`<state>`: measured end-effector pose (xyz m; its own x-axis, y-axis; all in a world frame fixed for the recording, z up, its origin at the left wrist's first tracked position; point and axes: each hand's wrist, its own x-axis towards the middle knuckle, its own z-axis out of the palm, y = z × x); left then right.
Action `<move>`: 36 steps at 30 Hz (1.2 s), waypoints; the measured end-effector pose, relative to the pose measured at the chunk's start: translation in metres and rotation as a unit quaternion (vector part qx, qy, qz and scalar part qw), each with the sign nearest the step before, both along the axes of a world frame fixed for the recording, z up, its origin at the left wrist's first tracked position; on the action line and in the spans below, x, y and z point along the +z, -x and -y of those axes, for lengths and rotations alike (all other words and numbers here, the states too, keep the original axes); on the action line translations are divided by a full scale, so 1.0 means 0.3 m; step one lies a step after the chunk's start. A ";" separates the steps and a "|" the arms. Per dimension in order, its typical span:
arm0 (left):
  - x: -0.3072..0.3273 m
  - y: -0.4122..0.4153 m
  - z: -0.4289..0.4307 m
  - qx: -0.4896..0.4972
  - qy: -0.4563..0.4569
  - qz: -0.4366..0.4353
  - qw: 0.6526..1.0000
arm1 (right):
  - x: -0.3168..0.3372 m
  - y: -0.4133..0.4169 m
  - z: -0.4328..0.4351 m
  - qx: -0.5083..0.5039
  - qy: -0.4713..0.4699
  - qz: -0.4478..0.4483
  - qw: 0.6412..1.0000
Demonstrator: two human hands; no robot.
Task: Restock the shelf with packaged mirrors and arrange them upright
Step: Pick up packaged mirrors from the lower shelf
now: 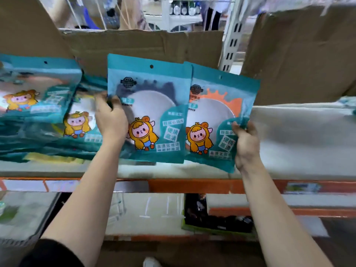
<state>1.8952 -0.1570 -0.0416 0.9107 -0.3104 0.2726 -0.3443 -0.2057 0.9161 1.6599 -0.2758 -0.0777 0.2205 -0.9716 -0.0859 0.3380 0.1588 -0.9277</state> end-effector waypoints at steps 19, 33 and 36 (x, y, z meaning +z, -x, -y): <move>-0.086 1.031 0.520 -0.195 0.078 -0.105 0.972 | 0.011 1.181 0.182 -0.193 0.024 -0.082 0.978; -0.020 1.679 0.878 -0.368 0.091 -0.151 0.913 | 0.016 1.714 0.239 -0.363 -0.015 -0.044 0.931; -0.023 1.789 0.956 -0.378 0.080 -0.130 0.913 | 0.013 1.792 0.288 -0.382 -0.011 -0.040 0.923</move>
<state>1.3586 -0.4439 -0.0484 0.4938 -0.8519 0.1746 -0.0993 0.1442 0.9846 1.1224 -0.3622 -0.0738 -0.5361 -0.8389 -0.0946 0.2896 -0.0775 -0.9540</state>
